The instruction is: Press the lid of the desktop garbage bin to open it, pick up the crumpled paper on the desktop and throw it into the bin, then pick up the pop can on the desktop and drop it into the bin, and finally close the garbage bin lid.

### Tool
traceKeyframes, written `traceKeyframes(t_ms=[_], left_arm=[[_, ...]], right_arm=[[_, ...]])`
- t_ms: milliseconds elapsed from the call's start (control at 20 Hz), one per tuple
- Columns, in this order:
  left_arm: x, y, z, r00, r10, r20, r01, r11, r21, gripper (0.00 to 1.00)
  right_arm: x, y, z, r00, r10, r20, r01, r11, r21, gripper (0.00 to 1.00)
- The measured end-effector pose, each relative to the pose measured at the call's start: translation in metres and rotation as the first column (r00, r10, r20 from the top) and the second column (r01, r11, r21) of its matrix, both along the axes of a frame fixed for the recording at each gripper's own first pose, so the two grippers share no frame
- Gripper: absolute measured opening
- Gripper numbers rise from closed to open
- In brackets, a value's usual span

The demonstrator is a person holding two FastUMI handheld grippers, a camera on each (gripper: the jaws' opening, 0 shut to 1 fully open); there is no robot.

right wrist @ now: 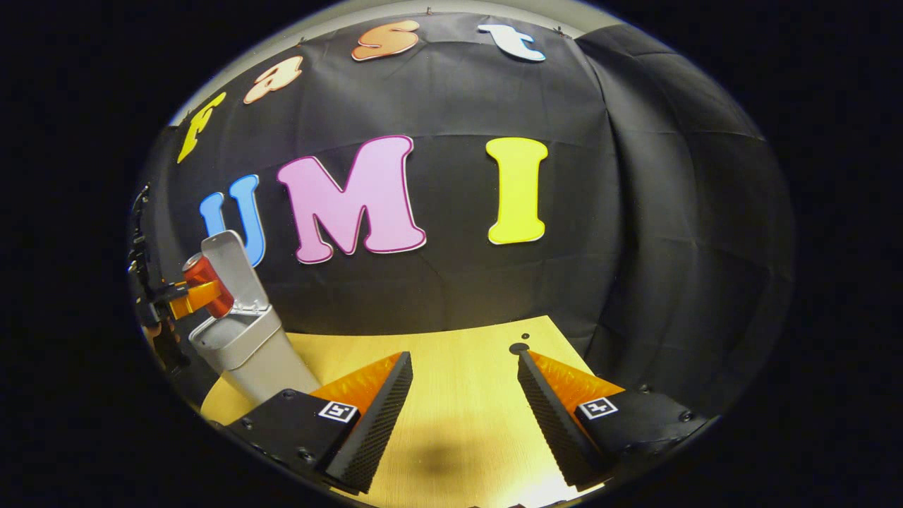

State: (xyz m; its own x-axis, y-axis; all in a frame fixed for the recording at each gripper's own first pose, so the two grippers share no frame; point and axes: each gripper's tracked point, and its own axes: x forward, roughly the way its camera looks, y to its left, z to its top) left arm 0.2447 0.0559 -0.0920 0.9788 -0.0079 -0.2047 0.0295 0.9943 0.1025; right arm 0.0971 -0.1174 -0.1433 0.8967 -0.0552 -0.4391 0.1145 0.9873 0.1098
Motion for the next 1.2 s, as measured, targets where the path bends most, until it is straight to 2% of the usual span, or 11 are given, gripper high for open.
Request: traceKeyframes(t_ms=[150, 400, 650, 700, 900, 1100, 1200], left_arm=[[-0.001, 0.035, -0.015, 0.998, 0.048, -0.026, -0.05, 0.997, -0.058, 0.88], [-0.009, 0.067, -0.053, 0.985, 0.139, -0.107, -0.154, 0.978, -0.144, 0.89], [-0.014, 0.078, -0.066, 0.97, 0.197, -0.143, -0.215, 0.968, -0.126, 0.9], [-0.016, 0.08, -0.061, 0.968, 0.212, -0.137, -0.229, 0.966, -0.117, 0.94], [-0.024, 0.084, -0.023, 0.963, 0.261, -0.072, -0.267, 0.96, -0.086, 0.94], [-0.014, 0.079, 0.043, 0.972, 0.235, 0.0, -0.233, 0.964, -0.127, 0.94], [0.002, 0.068, 0.077, 0.984, 0.175, 0.031, -0.166, 0.969, -0.181, 0.94]], right_arm=[[-0.01, 0.003, 0.002, 0.999, 0.034, -0.01, -0.034, 0.999, -0.02, 0.97], [-0.013, 0.004, 0.003, 0.999, 0.047, -0.02, -0.047, 0.999, 0.004, 0.97], [-0.009, 0.0, -0.002, 0.997, 0.071, -0.021, -0.071, 0.997, 0.006, 0.97], [-0.006, -0.001, -0.004, 0.997, 0.073, -0.023, -0.073, 0.997, 0.009, 0.97], [0.013, 0.005, -0.007, 0.994, 0.107, -0.019, -0.105, 0.993, 0.051, 0.96], [0.036, 0.02, 0.004, 0.984, 0.175, 0.02, -0.176, 0.983, 0.052, 0.97], [0.046, 0.028, 0.008, 0.977, 0.21, 0.036, -0.212, 0.976, 0.055, 0.97]])
